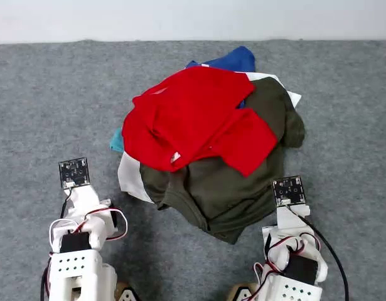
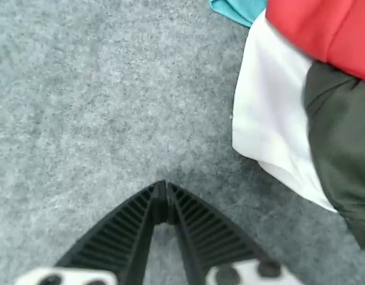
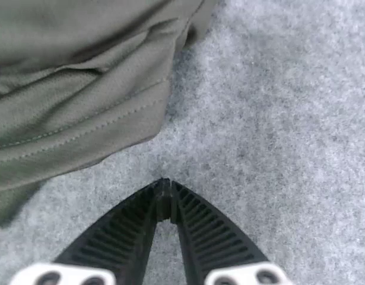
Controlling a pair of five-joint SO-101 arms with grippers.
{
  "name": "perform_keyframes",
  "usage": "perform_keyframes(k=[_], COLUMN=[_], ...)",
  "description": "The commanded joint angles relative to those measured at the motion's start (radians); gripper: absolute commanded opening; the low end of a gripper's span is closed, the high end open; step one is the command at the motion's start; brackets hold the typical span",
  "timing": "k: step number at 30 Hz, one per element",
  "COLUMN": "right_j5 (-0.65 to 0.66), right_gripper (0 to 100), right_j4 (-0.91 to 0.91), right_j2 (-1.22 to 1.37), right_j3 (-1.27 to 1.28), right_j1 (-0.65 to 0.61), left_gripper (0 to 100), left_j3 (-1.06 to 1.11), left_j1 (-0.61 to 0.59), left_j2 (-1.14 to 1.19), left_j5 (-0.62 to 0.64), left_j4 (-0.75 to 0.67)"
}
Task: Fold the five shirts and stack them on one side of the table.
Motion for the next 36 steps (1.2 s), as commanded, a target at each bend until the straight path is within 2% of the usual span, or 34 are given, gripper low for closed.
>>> perform_keyframes(k=[1,17,22,24,28,31,36], right_j5=[-0.009,-0.009,-0.009,-0.009,-0.009,-0.009,-0.009], right_gripper=[0.9,0.9,0.9,0.9,0.9,0.9,0.9], right_j4=[-0.015,-0.015,-0.015,-0.015,-0.015,-0.015,-0.015], right_j2=[-0.010,-0.010,-0.010,-0.010,-0.010,-0.010,-0.010], right_j3=[0.014,0.014,0.014,0.014,0.014,0.014,0.014], right_j1=[-0.005,-0.005,-0.005,-0.005,-0.005,-0.005,-0.005], left_gripper=[2,2,2,2,2,2,2], left_j3=[-0.044,-0.044,-0.051,-0.088,-0.188,-0.245,-0.332], left_j1=[-0.002,0.002,0.069,0.072,0.003,-0.029,0.015], left_j2=[-0.006,-0.006,-0.006,-0.006,-0.006,-0.006,-0.006], left_j5=[0.006,0.006,0.002,-0.046,-0.226,-0.292,-0.413], left_j4=[-0.017,-0.017,-0.020,-0.014,-0.014,-0.018,0.000])
